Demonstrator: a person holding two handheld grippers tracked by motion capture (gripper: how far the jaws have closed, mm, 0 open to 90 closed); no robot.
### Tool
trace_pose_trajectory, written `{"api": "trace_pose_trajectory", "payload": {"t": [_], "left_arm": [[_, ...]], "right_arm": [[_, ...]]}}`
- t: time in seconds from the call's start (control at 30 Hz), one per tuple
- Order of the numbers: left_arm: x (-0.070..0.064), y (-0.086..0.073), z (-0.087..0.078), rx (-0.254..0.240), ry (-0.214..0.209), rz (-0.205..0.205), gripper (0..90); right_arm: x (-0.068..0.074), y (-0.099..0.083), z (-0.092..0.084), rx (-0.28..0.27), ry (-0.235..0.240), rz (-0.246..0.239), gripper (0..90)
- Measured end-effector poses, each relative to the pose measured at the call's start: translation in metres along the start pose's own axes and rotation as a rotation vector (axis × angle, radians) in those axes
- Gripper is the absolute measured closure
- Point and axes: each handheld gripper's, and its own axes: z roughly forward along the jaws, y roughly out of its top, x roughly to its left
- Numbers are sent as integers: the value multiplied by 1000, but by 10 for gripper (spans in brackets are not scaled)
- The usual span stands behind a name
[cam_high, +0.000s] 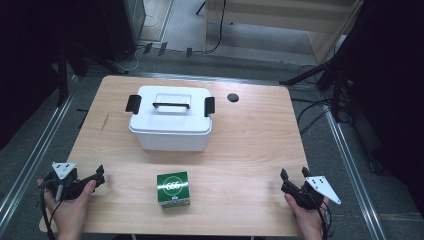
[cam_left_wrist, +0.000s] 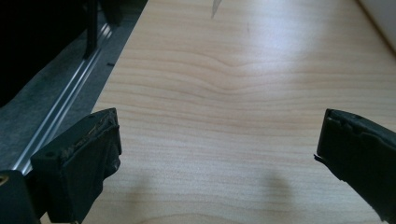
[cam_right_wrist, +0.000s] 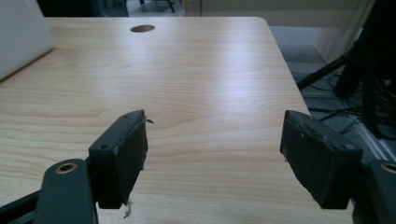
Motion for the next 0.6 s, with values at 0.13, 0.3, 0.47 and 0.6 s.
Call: {"api": "trace_pose_trajectory", "payload": {"t": [0.13, 0.3, 0.47, 0.6], "left_arm": [[-2, 0, -2, 1, -17, -30, 70], [-15, 1, -4, -2, -3, -4, 163], [-30, 3, -7, -12, -27, 4, 273], [-43, 1, -18, -25, -68, 29, 358]], "right_arm": [[4, 0, 3, 1, -11, 0, 328], [15, -1, 2, 1, -41, -31, 359], [31, 2, 4, -10, -2, -17, 441], [51, 4, 5, -9, 42, -38, 503]]}}
